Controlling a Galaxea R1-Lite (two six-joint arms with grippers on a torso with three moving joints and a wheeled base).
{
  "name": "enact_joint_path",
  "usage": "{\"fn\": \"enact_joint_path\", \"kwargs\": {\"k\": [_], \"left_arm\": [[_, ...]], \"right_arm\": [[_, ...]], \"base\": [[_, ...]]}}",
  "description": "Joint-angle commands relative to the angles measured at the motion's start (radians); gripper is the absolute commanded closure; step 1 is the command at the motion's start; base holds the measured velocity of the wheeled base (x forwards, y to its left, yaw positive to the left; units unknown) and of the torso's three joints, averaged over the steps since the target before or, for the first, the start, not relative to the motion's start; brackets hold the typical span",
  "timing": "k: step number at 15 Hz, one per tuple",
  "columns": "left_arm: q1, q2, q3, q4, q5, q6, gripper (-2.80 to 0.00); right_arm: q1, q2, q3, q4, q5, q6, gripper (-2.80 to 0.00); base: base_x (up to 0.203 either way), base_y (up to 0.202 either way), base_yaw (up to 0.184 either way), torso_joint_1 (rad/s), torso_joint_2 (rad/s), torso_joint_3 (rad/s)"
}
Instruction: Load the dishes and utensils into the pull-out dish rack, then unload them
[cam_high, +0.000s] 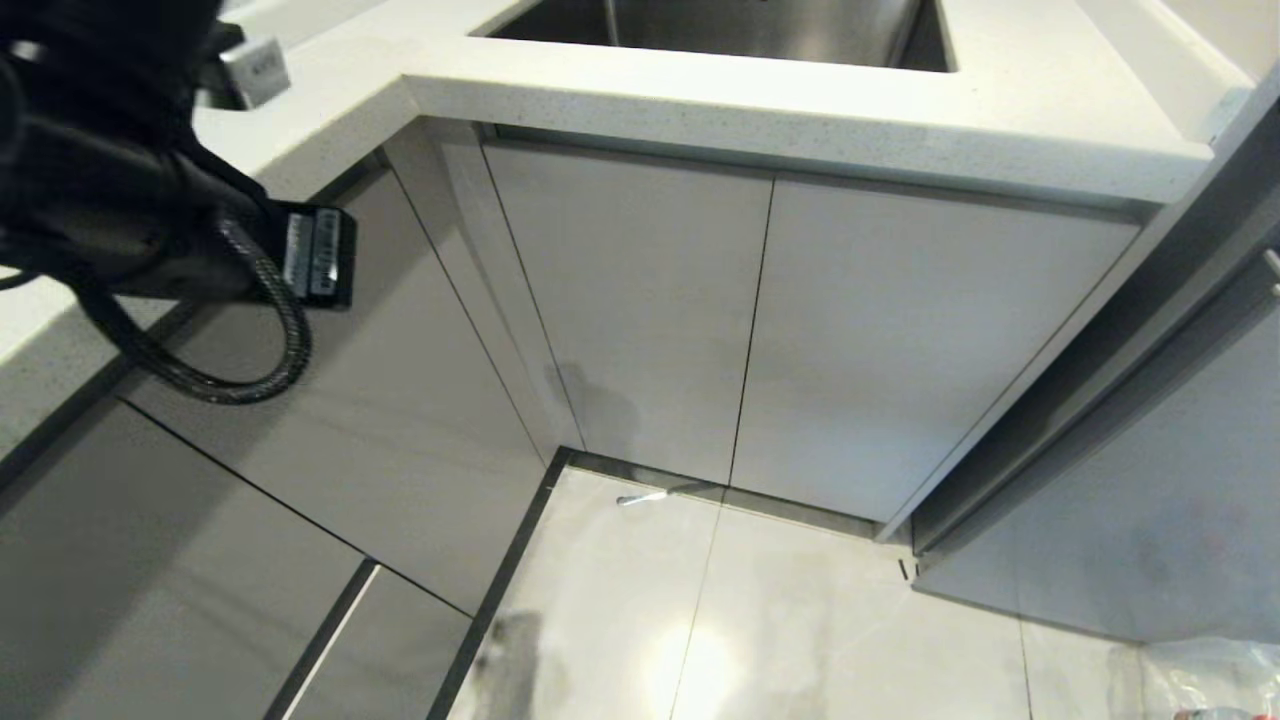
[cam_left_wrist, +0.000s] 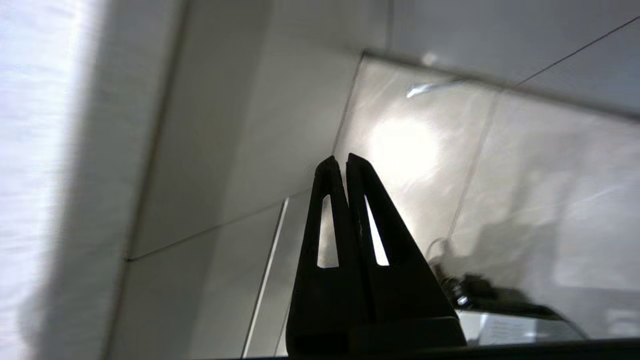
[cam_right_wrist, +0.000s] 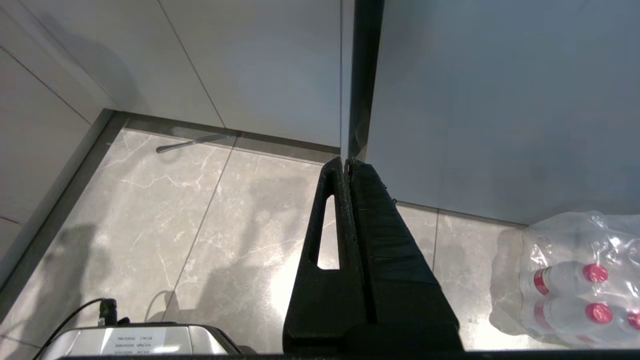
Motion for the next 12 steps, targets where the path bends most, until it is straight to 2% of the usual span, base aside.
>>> {"fn": "enact_joint_path", "kwargs": {"k": [1,4,6,7,9,12], "left_arm": [[0.001,-0.115,0.02,-0.026,-0.021,0.034,0.0],[0.06,-0.292,0.07,-0.086,-0.104,0.154,0.0],[0.118,-0.432,0.141,-0.171,-0.199,0.246,0.0],[0.17,-0.521,0.207,-0.244,-0.255,0.299,0.0],[0.283,-0.678,0.368,-0.404,-0.332,0.358,0.0],[0.429,-0.903,0.632,-0.49,-0.432,0.393,0.0]], "right_arm": [[0.0,0.0,0.002,0.0,0.0,-0.001,0.0],[0.0,0.0,0.002,0.0,0.0,0.001,0.0],[0.0,0.0,0.002,0.0,0.0,0.001,0.0],[0.0,0.0,0.002,0.0,0.0,-0.001,0.0],[0.0,0.0,0.002,0.0,0.0,0.001,0.0],[0.0,0.0,0.002,0.0,0.0,-0.001,0.0]], "base": [[0.0,0.0,0.0,0.0,0.0,0.0],[0.0,0.0,0.0,0.0,0.0,0.0],[0.0,0.0,0.0,0.0,0.0,0.0],[0.0,0.0,0.0,0.0,0.0,0.0],[0.0,0.0,0.0,0.0,0.0,0.0],[0.0,0.0,0.0,0.0,0.0,0.0]]}}
